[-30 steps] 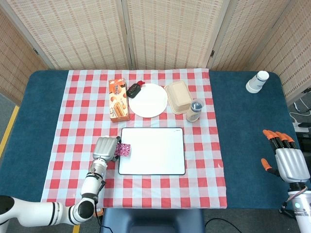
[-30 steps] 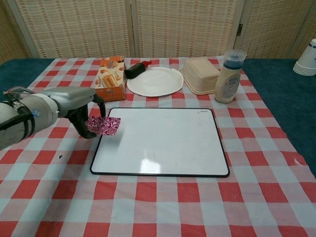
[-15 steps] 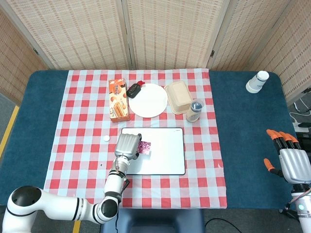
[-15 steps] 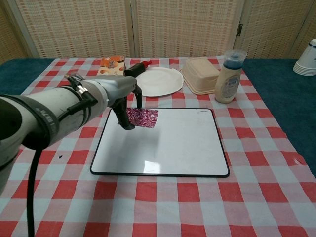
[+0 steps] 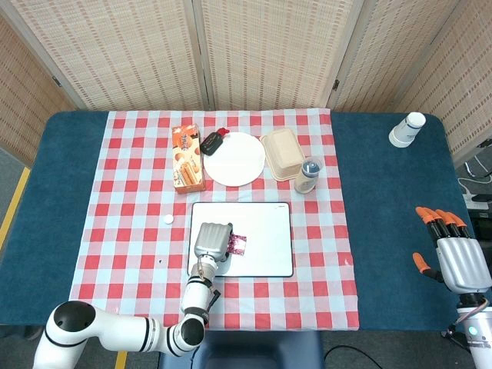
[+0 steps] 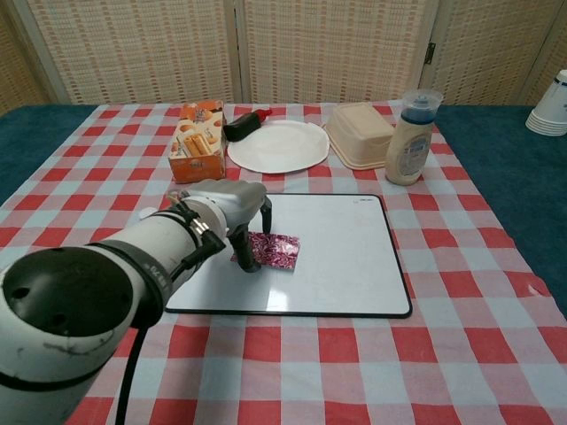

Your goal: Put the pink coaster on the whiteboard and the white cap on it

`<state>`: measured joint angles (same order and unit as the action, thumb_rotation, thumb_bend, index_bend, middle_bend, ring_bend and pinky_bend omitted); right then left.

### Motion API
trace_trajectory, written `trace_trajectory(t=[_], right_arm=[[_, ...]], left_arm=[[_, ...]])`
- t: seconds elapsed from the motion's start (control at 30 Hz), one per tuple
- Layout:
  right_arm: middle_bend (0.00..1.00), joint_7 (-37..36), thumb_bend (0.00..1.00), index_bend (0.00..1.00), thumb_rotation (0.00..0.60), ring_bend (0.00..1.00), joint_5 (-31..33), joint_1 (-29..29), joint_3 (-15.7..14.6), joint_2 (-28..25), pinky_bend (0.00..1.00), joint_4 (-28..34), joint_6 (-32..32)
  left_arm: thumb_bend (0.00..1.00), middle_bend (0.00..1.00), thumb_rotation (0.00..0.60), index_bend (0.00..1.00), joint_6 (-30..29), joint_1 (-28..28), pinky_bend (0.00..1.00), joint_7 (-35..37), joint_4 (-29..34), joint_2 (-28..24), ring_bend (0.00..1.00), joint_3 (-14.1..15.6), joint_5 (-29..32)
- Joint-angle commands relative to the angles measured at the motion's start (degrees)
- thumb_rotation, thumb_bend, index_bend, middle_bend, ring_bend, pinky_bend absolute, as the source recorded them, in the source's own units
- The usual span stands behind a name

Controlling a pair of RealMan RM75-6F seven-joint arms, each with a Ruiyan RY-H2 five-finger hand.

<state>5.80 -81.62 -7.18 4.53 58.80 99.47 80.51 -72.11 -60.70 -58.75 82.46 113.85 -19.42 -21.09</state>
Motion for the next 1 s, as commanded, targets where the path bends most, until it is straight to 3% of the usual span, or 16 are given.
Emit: trace_trajectory(t=[0.03,0.47,0.8,1.0], right_arm=[[0.13,-0.15,0.30,0.09,0.600,0.00,0.16,0.02,0.09,-0.05,0.14,-0.04,-0.01],[0.12,-1.22,0.29,0.09,0.600,0.00,0.15,0.11,0.20,-0.51,0.14,-0.11,-0.03],[0.13,-0.94,0.30,0.09,0.600,0.00,0.47,-0.01,0.29,-0.37,0.14,-0.19,-0.33],[0.13,-0.68,0.30,0.09,0.600,0.00,0.72,-0.10,0.33,-0.33,0.14,-0.25,-0.56]], left_arm=[[0.26,1.00,0.600,0.37,0.45,-0.15,1.00,0.41,-0.72,0.63,1.00,-0.16,-0.48],[0.26,1.00,0.600,0.35,0.54,-1.32,1.00,-1.41,-1.64,-0.10,1.00,-2.68,0.09],[0.22,0.98,0.600,0.17,2.12,-0.83,1.00,-0.99,0.46,-1.74,1.00,-2.78,0.58],[0.22,0.99,0.600,0.22,-0.75,-0.42,1.00,-1.90,2.62,-4.89,1.00,-2.66,-1.05]])
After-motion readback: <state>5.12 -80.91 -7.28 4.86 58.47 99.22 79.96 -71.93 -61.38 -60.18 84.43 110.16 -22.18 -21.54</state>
